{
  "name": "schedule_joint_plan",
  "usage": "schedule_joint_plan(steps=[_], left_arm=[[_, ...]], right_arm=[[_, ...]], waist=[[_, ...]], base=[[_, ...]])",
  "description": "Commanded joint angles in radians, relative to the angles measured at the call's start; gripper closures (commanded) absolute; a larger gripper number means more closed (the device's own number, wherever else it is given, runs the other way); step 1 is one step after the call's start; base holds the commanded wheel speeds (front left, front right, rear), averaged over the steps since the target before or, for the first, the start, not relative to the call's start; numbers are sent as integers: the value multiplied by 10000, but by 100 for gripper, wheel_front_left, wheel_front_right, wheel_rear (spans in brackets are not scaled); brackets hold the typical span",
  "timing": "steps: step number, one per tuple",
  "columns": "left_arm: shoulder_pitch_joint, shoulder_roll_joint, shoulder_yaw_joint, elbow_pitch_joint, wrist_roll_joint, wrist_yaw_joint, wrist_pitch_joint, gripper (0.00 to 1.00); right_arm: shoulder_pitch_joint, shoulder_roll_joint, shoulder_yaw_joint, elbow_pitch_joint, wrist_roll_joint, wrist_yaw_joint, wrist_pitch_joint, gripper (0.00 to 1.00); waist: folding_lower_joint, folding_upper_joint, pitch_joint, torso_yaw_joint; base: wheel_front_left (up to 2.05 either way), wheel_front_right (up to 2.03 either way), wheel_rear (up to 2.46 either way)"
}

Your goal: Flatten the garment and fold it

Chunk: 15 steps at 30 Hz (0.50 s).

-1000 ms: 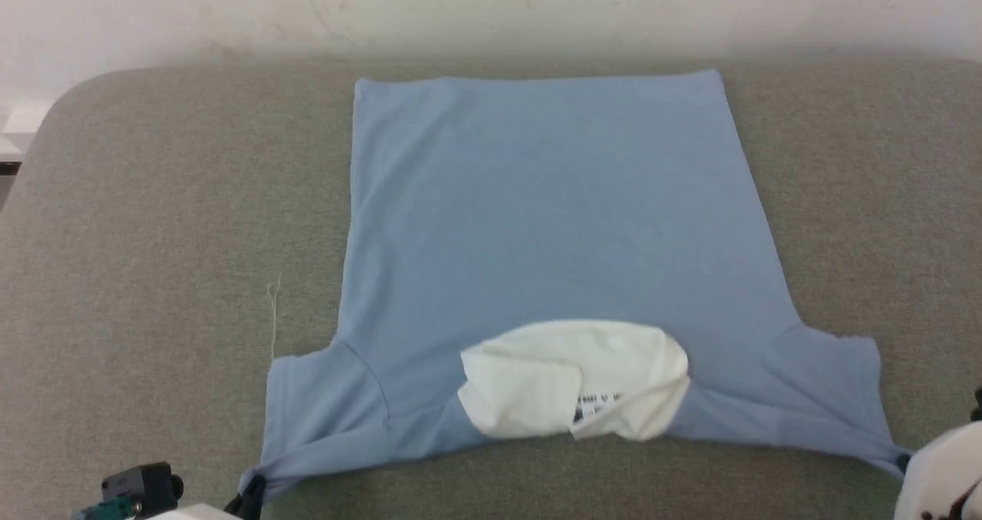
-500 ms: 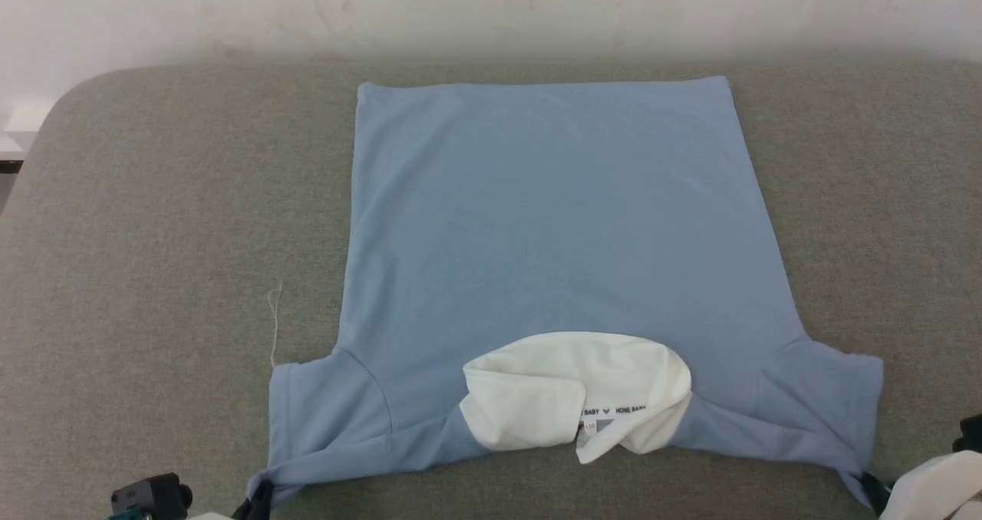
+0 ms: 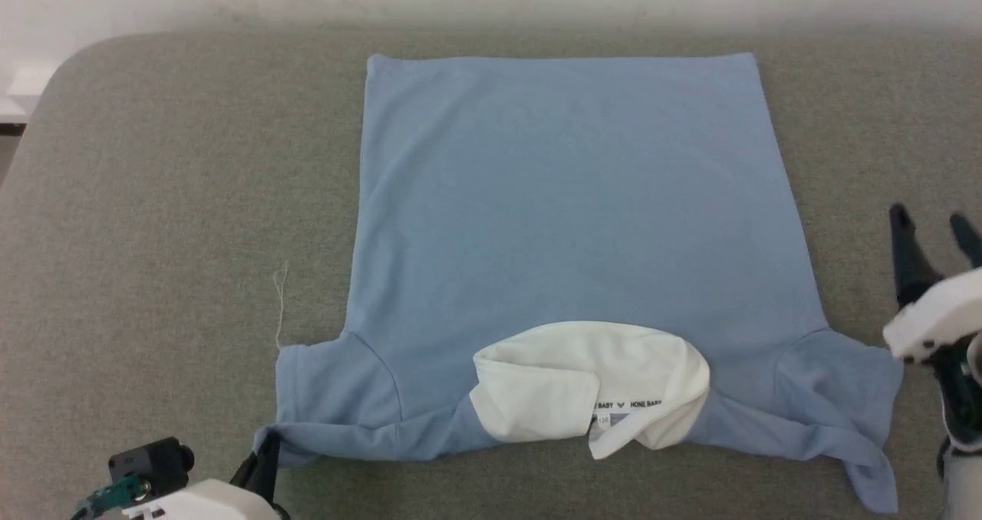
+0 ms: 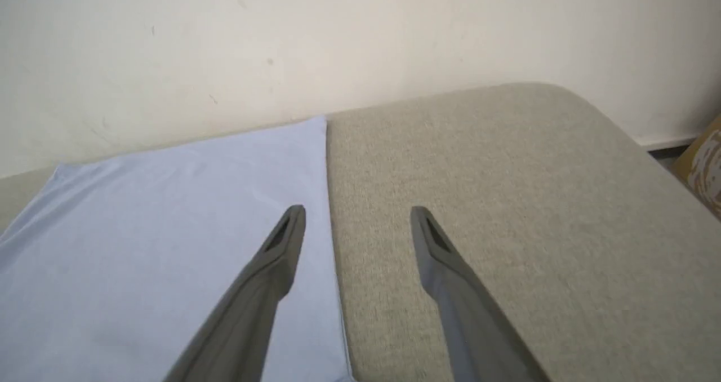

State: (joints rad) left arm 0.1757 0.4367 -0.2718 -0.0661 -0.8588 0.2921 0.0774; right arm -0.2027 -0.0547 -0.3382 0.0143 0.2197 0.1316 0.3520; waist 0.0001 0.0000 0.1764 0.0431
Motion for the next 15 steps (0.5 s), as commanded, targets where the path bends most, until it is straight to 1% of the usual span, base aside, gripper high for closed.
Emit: schedule_joint_plan(steps=[1, 5, 8, 11, 15], left_arm=[[-292, 55, -4, -117, 182, -27, -77, 100], [-699, 16, -107, -354, 323, -45, -91, 100], [-1013, -58, -189, -489, 404, -97, -140, 100], [-1315, -174, -283, -581, 445, -212, -228, 100], [-1676, -390, -445, -621, 471, -403, -378, 100]], right_arm=[[-666, -88, 134, 121, -295, -9, -428, 0], [-2457, -491, 313, 1163, -622, -9, -1463, 0], [-3831, -817, 323, 2271, -778, -9, -1805, 0], [-5164, -1140, 313, 3370, -962, -9, -1592, 0], [-6581, -1637, 159, 4549, -1418, -9, -988, 0]], waist=[[-1, 0, 493, 310], [-1, 0, 1165, 734], [-1, 0, 1697, 1075], [-1, 0, 2269, 1441], [-1, 0, 2903, 1987]], base=[[0, 0, 0], [0, 0, 0], [0, 0, 0], [0, 0, 0], [0, 0, 0]])
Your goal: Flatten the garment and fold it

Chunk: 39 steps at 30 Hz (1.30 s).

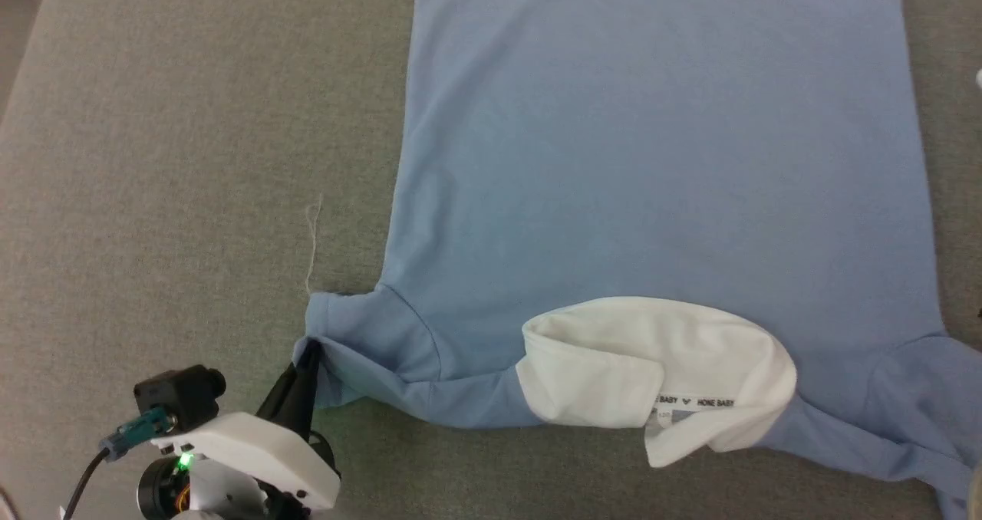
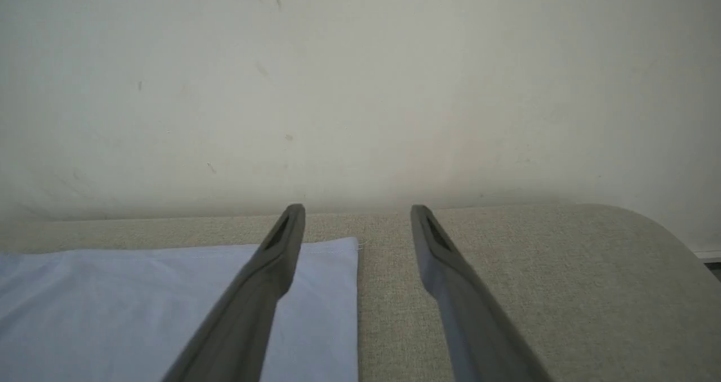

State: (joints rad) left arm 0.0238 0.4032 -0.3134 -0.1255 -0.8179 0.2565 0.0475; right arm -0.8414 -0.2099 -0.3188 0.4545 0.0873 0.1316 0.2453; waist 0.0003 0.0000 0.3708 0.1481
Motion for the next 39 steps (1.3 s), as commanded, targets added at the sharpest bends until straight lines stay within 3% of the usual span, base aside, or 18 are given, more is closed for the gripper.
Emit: schedule_joint_plan(steps=[1, 9, 14, 20, 21, 22, 24, 26, 31, 39], left_arm=[[-219, -102, -62, -15, 77, -71, -120, 100], [-615, -448, -349, 46, 121, -359, -390, 100], [-859, -655, -509, 206, 102, -563, -530, 100], [-1093, -826, -610, 430, 73, -754, -681, 100], [-1126, -846, -634, 476, 62, -801, -697, 100], [-1155, -866, -652, 519, 45, -844, -711, 100], [-1215, -896, -671, 599, 23, -909, -743, 100], [-1263, -914, -684, 686, 15, -950, -772, 100], [-1229, -906, -693, 895, 14, -956, -828, 100], [-607, -566, -514, 857, -43, -697, -751, 100]], right_arm=[[-478, -175, -108, 396, -189, -9, 262, 0], [-2156, -785, -1308, 1593, -1316, -9, 2572, 0], [-2930, -665, -2392, 1337, -2226, -9, 4149, 0], [-3283, -458, -2723, 677, -3069, -9, 5425, 0], [-3307, -419, -2758, 530, -3198, -9, 5630, 11], [-3324, -389, -2766, 366, -3303, -9, 5783, 38], [-3350, -390, -2787, 37, -3453, -9, 5922, 75], [-3268, -401, -2748, -193, -3530, -9, 5999, 100], [-2624, -529, -2350, -657, -3047, -9, 5212, 100], [260, -1289, -1067, -1269, -1200, -9, 983, 100]], waist=[[-3, 0, 1082, 1053], [-3, 0, 2101, 1856], [-3, 0, 2670, 2150], [-3, 0, 3033, 2267], [-3, 0, 3064, 2274], [-3, 0, 3091, 2280], [-3, 0, 3130, 2284], [-3, 0, 3091, 2257], [-3, 0, 2595, 2105], [-3, 0, 907, 1486]], base=[[0, 0, 0], [0, 0, 0], [0, 0, 0], [0, 0, 0], [0, 0, 0], [0, 0, 0], [0, 0, 0], [0, 0, 0], [0, 0, 0], [0, 0, 0]])
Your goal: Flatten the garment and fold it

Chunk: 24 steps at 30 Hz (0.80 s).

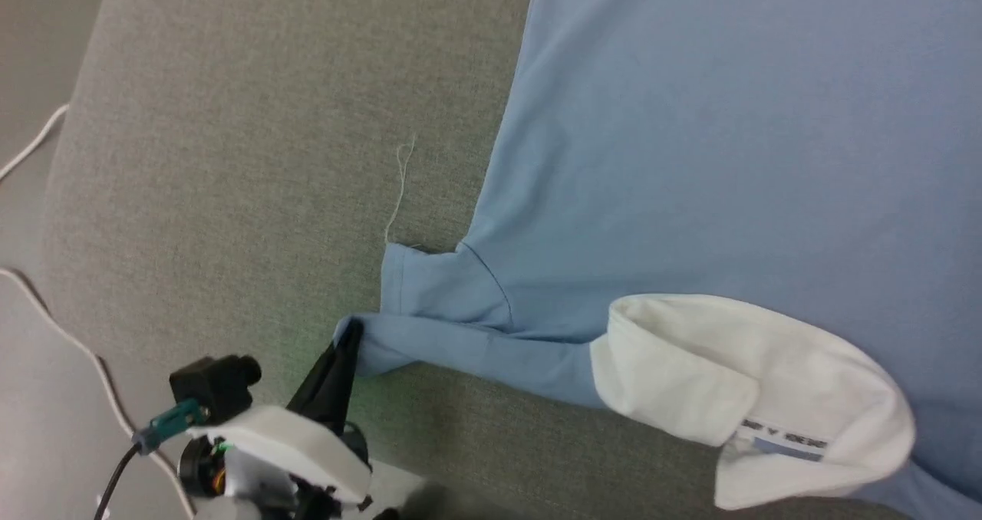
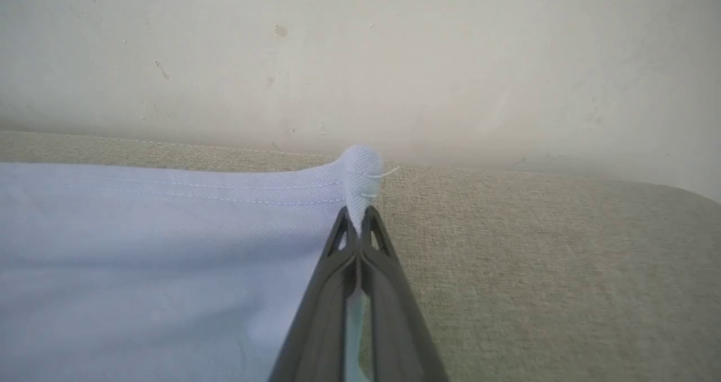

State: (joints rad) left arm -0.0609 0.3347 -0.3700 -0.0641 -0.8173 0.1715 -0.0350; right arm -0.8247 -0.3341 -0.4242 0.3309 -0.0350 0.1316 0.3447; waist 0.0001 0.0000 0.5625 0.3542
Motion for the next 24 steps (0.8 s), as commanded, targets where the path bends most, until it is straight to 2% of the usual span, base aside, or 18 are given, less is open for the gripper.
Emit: schedule_joint_plan(steps=[1, 6, 10, 16, 24], left_arm=[[360, 190, 91, 198, -56, 218, 105, 100], [959, 500, 170, -80, -96, 466, 314, 100], [1367, 656, 187, -309, -156, 633, 483, 100], [1883, 903, 276, -679, -223, 854, 651, 100], [2053, 1076, 348, -973, -240, 987, 758, 100]], right_arm=[[540, -107, 80, -100, 127, -9, -411, 100], [2707, -159, 40, -498, 485, -9, -1713, 100], [4280, 85, -316, -929, 605, -9, -1806, 100], [6111, 747, -839, -1279, 650, -9, -380, 100], [7144, 2068, -1883, -1119, 1172, -9, 2753, 100]], waist=[[-1, 0, -1250, -684], [-1, 0, -2409, -1177], [-1, 0, -3148, -1550], [-1, 0, -3694, -2035], [-1, 0, -3822, -2356]], base=[[0, 0, 0], [0, 0, 0], [0, 0, 0], [0, 0, 0], [0, 0, 0]])
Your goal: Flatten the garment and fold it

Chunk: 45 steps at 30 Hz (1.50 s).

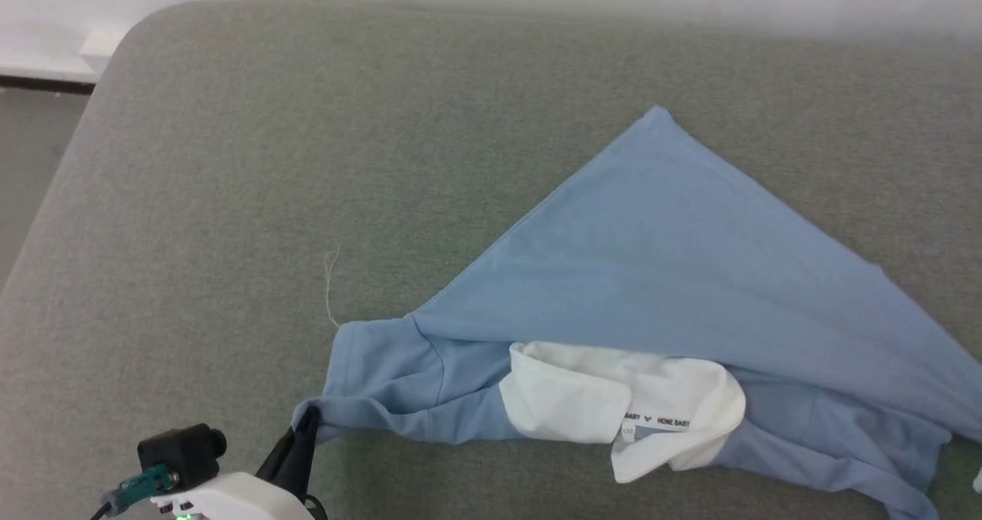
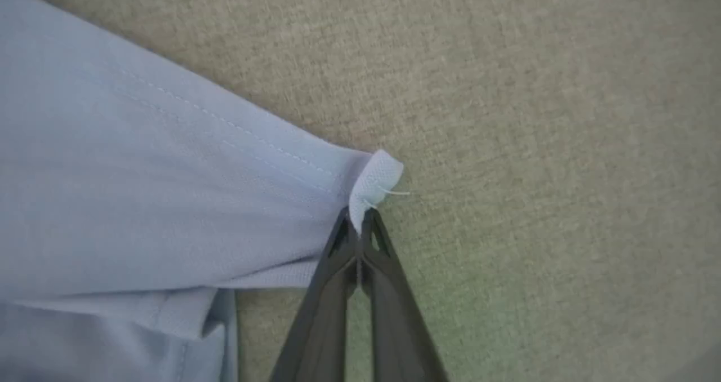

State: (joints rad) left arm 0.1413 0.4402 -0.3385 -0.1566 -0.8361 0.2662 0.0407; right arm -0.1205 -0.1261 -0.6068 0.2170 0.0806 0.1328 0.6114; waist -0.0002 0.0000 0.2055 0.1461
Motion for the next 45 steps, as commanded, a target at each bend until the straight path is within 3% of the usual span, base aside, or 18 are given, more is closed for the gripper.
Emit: schedule_joint_plan(steps=[1, 7, 11, 12, 13, 14, 23, 30, 36, 45], left_arm=[[8, 12, 22, -62, -58, 30, 2, 100], [-108, -62, -107, -9, -66, -29, 43, 100], [-139, -50, -139, 27, -69, -56, 59, 100], [-150, -45, -147, 36, -67, -60, 64, 100], [-163, -41, -151, 45, -67, -67, 66, 100], [-172, -39, -150, 55, -71, -72, 62, 100], [-326, -48, -214, 128, -130, -186, 107, 100], [-676, -239, -390, 320, -162, -397, 81, 100], [-1165, -515, -639, 660, -149, -671, 30, 100], [-1694, -981, -995, 1303, -165, -1085, -143, 100]], right_arm=[[192, 80, -130, 37, 11, -21, 423, 100], [647, 471, -376, 175, 47, -21, 1413, 100], [707, 574, -414, 57, 153, -21, 1378, 100], [636, 585, -379, -6, 226, -21, 1199, 71], [565, 587, -298, -92, 290, -21, 977, 4], [472, 564, -197, -219, 352, -21, 678, 0], [-1213, -231, 2407, -1050, 1208, -21, -2962, 0], [-3417, -861, 5208, -9, 1686, -21, -4765, 0], [-5285, -1495, 6812, 2145, 1874, -21, -4512, 0], [-6947, -1938, 7315, 4565, 1653, -21, -2550, 0]], waist=[[2, 0, -240, -286], [2, 0, -176, -262], [2, 0, -131, -209], [2, 0, -125, -198], [2, 0, -124, -189], [2, 0, -122, -183], [2, 0, 26, 10], [2, 0, 513, 466], [2, 0, 1055, 1142], [2, 0, 1622, 2017]], base=[[0, 0, 0], [0, 0, 0], [0, 0, 0], [0, 0, 0], [0, 0, 0], [0, 0, 0], [0, 0, 0], [0, 0, 0], [0, 0, 0], [0, 0, 0]])
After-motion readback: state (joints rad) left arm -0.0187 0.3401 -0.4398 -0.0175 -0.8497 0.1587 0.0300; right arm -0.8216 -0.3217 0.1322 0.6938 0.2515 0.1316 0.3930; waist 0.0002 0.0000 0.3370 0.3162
